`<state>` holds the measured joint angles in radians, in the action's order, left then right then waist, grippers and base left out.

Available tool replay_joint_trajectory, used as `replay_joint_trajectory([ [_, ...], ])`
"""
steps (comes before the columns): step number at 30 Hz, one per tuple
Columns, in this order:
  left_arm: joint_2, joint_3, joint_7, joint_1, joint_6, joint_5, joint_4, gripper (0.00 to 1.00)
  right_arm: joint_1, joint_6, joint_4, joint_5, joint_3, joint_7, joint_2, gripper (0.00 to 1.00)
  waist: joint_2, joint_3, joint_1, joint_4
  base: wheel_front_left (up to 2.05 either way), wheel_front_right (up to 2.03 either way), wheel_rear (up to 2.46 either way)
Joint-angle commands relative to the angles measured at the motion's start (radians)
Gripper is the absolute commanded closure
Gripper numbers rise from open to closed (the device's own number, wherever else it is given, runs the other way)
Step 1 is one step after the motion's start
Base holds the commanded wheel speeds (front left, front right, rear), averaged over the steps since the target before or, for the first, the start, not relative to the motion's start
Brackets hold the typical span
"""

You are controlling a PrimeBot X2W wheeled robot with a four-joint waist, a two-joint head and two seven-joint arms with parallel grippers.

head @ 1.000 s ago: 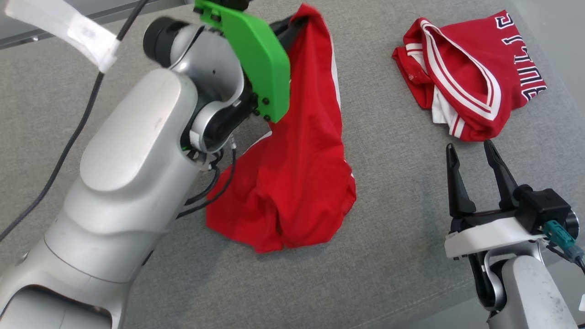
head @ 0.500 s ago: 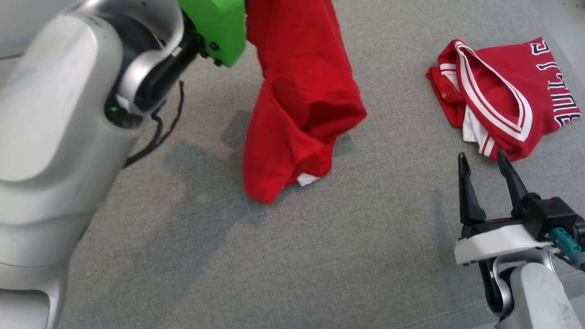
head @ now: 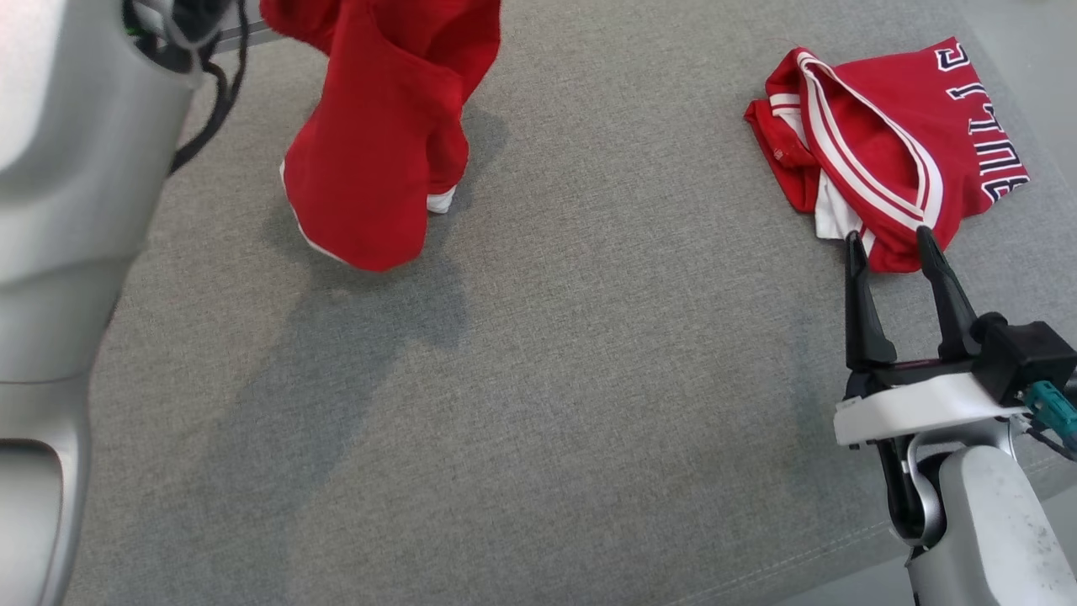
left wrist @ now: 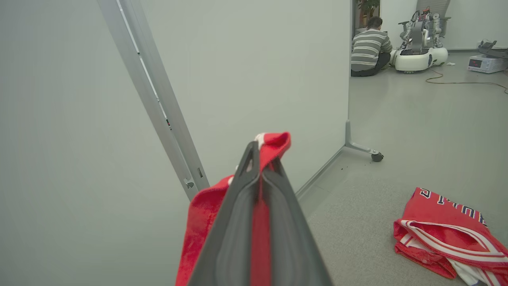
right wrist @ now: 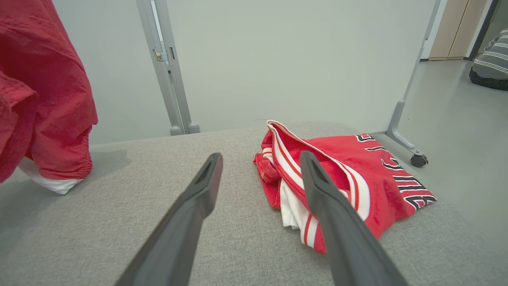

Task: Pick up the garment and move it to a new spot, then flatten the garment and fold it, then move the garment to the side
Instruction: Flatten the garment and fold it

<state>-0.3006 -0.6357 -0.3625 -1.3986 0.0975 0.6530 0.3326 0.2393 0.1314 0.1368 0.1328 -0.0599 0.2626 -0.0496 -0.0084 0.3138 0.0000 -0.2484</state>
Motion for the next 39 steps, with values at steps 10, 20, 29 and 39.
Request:
replay_joint_trajectory([
  [10,0.062,-0.135,0.056,0.606,-0.086,0.177,-0.397,1.00,-0.090,-0.001,0.023,-0.023,-0.057,0.003,-0.002,0.00,0.0084,-0.029,0.0000,0.085,0.00,0.00,0.00],
  [20,-0.089,-0.182,0.234,1.104,-0.196,0.175,-0.456,1.00,-0.085,-0.001,0.025,-0.070,-0.075,0.003,-0.002,0.00,0.0084,-0.049,0.0000,0.173,0.00,0.00,0.00],
  [29,-0.150,-0.055,0.438,1.255,-0.223,0.228,-0.339,1.00,-0.119,-0.001,0.036,-0.105,-0.075,0.003,-0.003,0.00,0.0084,-0.075,0.0000,0.256,0.00,0.00,0.00],
  [39,-0.144,0.015,0.502,1.271,-0.111,0.337,-0.217,0.38,-0.148,-0.001,0.043,-0.130,-0.062,0.003,-0.003,0.00,0.0084,-0.111,0.0000,0.296,0.00,0.00,0.00],
])
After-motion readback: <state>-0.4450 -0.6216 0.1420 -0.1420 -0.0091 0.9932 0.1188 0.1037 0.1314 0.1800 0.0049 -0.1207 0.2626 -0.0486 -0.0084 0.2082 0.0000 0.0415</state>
